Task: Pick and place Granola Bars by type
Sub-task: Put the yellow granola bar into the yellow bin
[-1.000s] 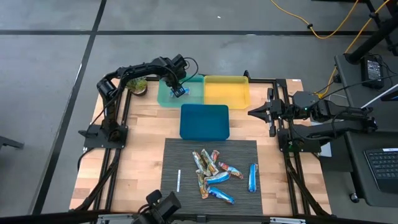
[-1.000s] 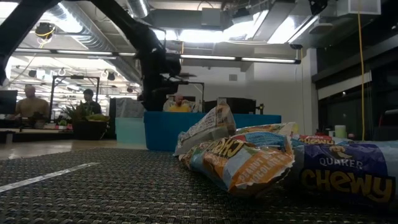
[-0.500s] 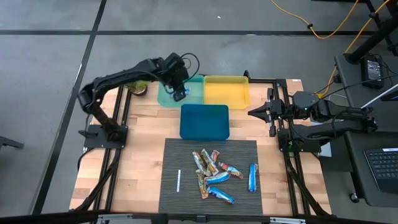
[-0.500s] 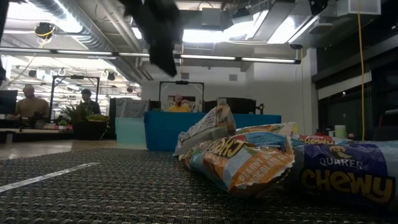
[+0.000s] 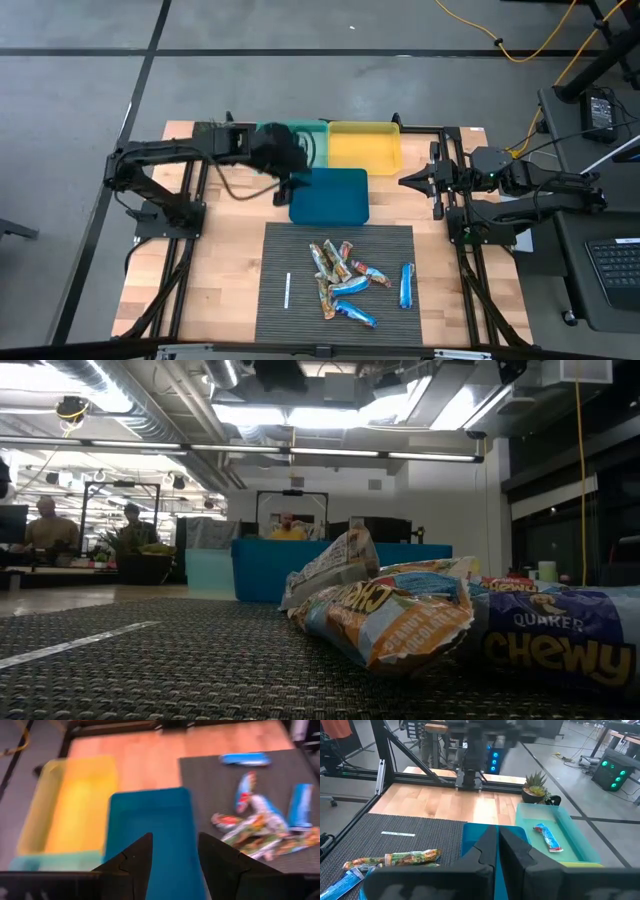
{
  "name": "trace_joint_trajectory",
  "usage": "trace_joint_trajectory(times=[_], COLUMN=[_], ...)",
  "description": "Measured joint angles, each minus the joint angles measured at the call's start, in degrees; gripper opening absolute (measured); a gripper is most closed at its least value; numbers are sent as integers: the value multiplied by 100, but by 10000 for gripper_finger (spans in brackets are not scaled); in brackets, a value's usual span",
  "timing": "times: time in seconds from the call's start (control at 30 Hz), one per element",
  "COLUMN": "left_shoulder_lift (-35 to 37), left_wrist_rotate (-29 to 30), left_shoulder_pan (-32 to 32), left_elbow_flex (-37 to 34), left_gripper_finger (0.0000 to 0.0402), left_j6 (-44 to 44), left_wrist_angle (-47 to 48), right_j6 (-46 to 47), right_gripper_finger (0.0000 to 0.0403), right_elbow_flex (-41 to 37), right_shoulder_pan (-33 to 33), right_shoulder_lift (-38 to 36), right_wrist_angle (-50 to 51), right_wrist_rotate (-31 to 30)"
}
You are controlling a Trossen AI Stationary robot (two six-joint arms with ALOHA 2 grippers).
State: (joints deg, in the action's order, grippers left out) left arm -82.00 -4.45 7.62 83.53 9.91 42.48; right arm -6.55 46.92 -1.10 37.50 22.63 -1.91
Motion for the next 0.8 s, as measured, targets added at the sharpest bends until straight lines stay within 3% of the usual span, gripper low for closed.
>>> trace_joint_trajectory(times=[0.23,0.47,0.8], left_shoulder_lift=[-172,-341,-348], left_wrist_rotate=[444,812,966], left_shoulder_pan=[-1019,-1647,-2114], left_elbow_flex=[-2,0,0], left_gripper_finger=[146,145,145], left_j6=[-581,-1077,-1519], left_wrist_angle=[-811,-1917,-1741], right_j6=[-15,7,4], right_gripper_finger=[21,21,21], right_elbow_flex=[0,0,0], right_shoulder_pan=[0,0,0], right_shoulder_lift=[0,0,0], right_wrist_angle=[-4,-8,-7], right_wrist_rotate=[0,0,0])
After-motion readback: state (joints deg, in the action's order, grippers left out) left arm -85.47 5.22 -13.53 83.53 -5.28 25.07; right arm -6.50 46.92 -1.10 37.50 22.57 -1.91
